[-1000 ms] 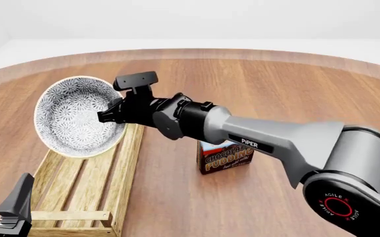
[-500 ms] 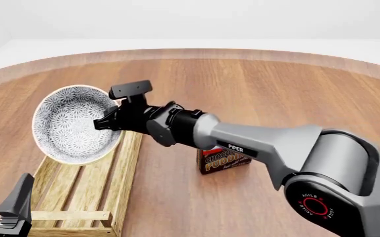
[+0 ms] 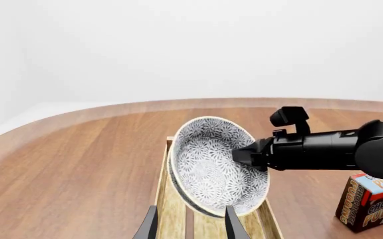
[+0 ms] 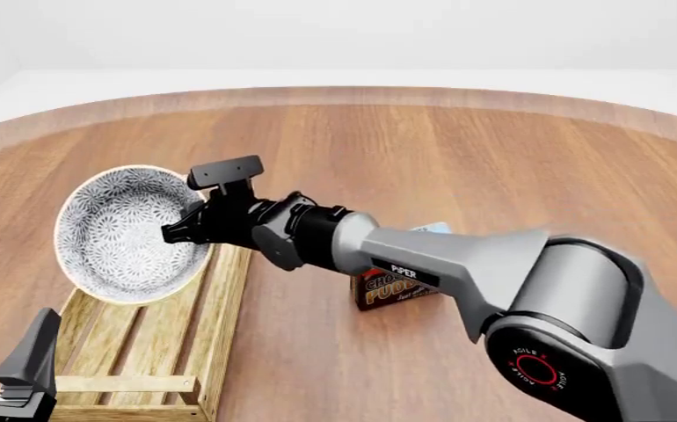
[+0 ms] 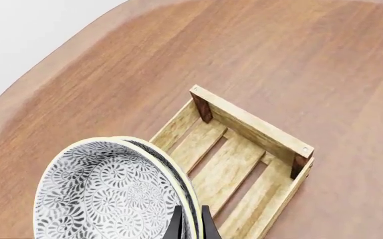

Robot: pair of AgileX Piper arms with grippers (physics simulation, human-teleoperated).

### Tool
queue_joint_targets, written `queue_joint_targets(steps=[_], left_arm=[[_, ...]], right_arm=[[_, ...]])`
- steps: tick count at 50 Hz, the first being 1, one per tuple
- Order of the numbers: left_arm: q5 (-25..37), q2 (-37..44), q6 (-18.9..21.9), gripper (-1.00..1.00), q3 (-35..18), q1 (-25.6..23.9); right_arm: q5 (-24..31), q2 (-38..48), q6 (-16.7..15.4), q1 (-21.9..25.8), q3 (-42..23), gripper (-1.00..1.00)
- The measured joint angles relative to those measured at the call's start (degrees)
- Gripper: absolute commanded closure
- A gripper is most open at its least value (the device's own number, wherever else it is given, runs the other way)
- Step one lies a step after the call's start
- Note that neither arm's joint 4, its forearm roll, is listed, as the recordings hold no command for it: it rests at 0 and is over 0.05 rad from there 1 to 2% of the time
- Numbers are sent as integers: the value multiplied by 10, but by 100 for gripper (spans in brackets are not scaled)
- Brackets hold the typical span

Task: Stack the left bowl on the right bowl and place them in the tray.

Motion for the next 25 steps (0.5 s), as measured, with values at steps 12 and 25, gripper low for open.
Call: queue_joint_targets(steps=[12,25], left_arm=[[0,0,0,-100,0,0],[0,0,0,-100,0,0]], right_arm=[[1,11,0,0,-4,100],[1,22,1,5,-7,100]])
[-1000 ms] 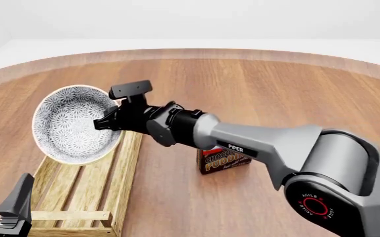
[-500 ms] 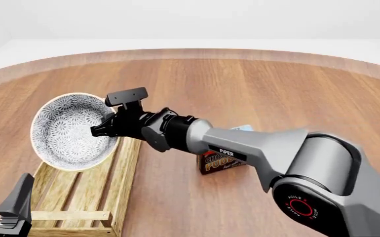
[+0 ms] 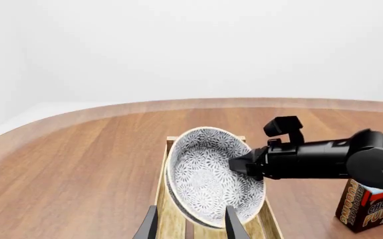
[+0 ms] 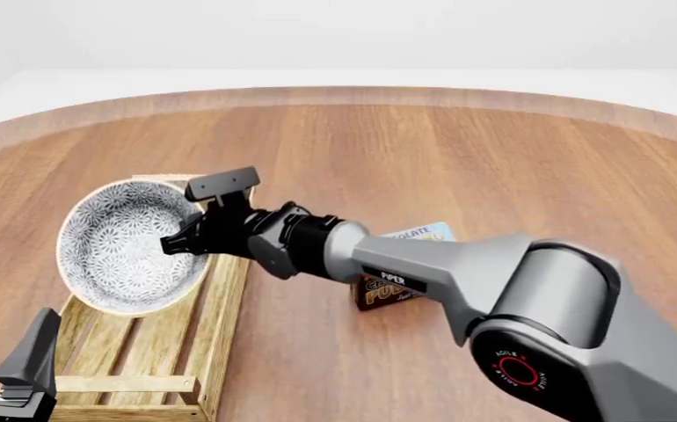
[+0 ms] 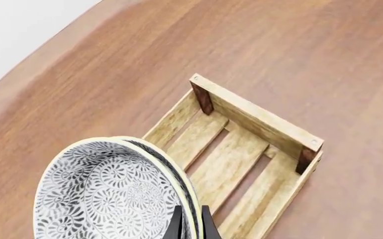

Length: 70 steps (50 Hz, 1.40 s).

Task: Stack the left bowl on the right bowl and place them in the tray.

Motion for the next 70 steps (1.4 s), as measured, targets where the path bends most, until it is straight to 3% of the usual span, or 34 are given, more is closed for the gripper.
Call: queue_joint_targets(steps=[63,64,70], left_arm=[[0,0,0,-100,0,0],[0,0,0,-100,0,0],[0,0,0,-100,0,0]], right_arm=[[5,52,10,1,-22,100],[6,52,10,1,-22,-100],[5,51,3,10,-29,-100]])
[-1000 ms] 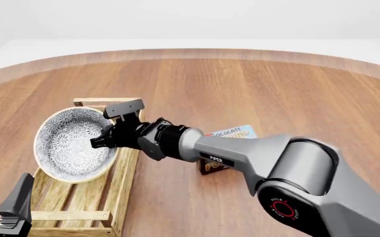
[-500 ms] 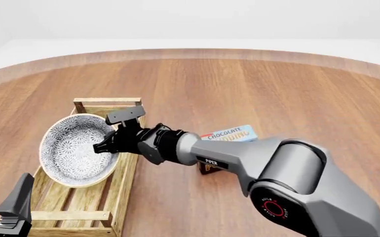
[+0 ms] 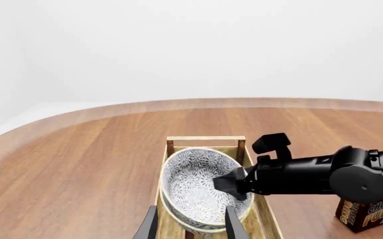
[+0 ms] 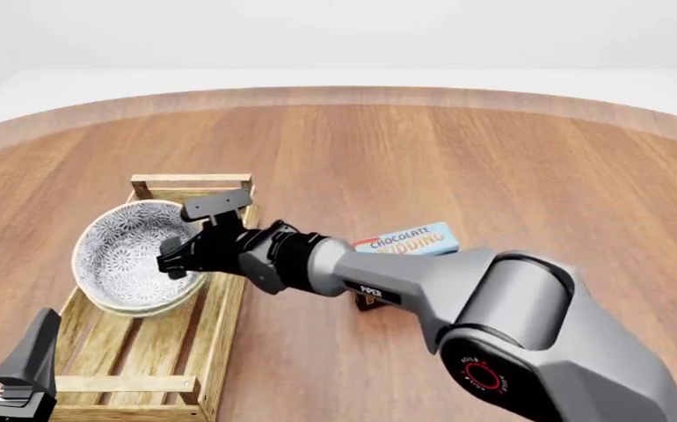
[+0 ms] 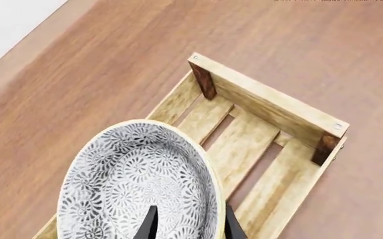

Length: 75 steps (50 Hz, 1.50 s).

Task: Stack the left bowl on the right bowl and place them in the tray.

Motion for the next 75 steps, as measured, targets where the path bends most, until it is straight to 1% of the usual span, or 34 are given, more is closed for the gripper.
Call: queue_joint_targets(steps=[27,42,60,75], left_arm=[[0,0,0,-100,0,0],[0,0,0,-100,0,0],[0,0,0,-100,0,0],[0,0,0,-100,0,0]], right_arm=[[3,0,-5,1,0,-100],[8,-18,-11,-12,17,-100],[21,-61,-23,-24,36,-100],[37,-152,-52,-30,66,-100]])
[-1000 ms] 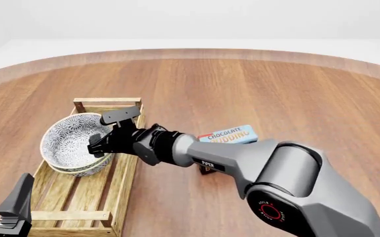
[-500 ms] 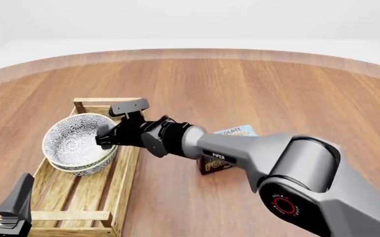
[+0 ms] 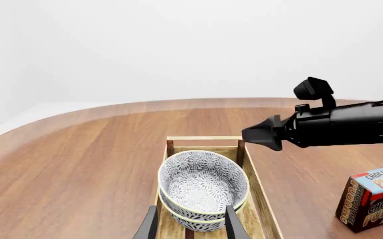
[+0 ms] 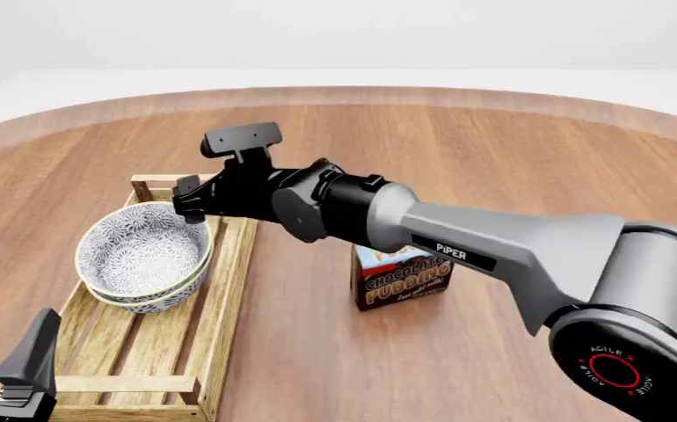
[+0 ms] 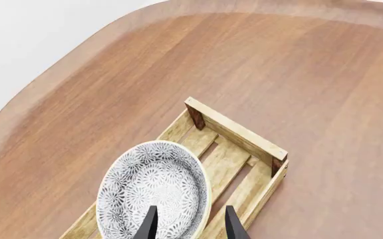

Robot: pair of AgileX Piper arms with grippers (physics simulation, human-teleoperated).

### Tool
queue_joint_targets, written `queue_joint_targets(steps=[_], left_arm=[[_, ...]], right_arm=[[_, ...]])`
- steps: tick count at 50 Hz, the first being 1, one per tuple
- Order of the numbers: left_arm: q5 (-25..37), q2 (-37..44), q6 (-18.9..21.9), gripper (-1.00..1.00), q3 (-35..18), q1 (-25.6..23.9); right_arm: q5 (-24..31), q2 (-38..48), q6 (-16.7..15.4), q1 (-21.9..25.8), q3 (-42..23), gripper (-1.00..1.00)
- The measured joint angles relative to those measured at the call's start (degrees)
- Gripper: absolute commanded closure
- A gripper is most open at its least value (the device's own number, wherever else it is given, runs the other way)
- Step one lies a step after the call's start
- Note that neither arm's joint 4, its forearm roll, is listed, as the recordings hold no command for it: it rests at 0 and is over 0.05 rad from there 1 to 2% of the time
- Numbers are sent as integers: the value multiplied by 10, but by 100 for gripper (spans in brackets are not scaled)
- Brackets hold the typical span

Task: Stack the left bowl on the right bowl and place them in the tray.

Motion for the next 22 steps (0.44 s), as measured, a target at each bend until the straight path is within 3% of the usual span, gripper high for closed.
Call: queue_joint_targets(steps=[22], left_arm=[[0,0,0,-100,0,0]], right_arm=[[-16,-133,-32,-12,86,-100]])
